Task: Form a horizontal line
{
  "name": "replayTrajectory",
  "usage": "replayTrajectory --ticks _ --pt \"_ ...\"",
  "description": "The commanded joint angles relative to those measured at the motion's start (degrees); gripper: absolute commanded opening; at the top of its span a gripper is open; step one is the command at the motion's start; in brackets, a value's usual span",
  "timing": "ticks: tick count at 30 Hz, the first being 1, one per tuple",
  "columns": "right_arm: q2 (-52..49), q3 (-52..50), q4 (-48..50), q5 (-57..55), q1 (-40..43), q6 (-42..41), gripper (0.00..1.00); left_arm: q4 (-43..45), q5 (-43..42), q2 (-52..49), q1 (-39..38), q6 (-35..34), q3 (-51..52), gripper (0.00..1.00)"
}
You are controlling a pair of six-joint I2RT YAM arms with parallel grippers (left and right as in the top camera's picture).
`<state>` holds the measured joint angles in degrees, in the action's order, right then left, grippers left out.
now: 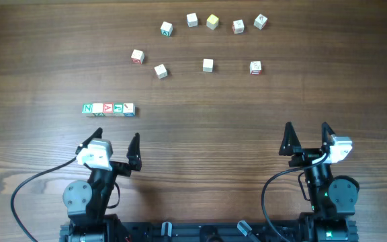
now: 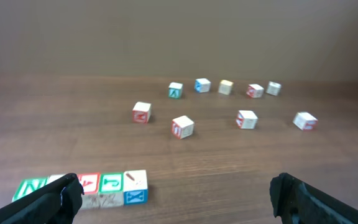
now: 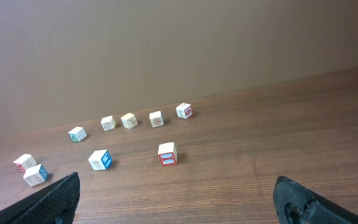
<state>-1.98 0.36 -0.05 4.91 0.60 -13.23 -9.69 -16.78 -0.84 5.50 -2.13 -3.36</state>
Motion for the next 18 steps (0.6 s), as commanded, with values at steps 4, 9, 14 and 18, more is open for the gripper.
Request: replayTrajectory --ticks 4,9,14,18 --pt "-0.1 0.0 0.1 -0.2 0.2 -0.4 1.0 2.3 13.4 0.6 -0.4 -13.9 1.5 1.0" --pt "-0.1 0.0 0.1 -0.2 0.2 -0.4 1.0 4.1 16.0 0.6 -0.4 -14.4 2.4 1.0" --pt "-0.1 0.0 0.1 -0.2 0.2 -0.4 1.0 6.0 16.3 0.7 -0.5 -12.7 3.0 1.0" --pt "-0.1 0.0 0.1 -0.2 0.2 -0.4 1.0 5.2 16.0 0.7 -0.9 -11.5 3.0 1.0"
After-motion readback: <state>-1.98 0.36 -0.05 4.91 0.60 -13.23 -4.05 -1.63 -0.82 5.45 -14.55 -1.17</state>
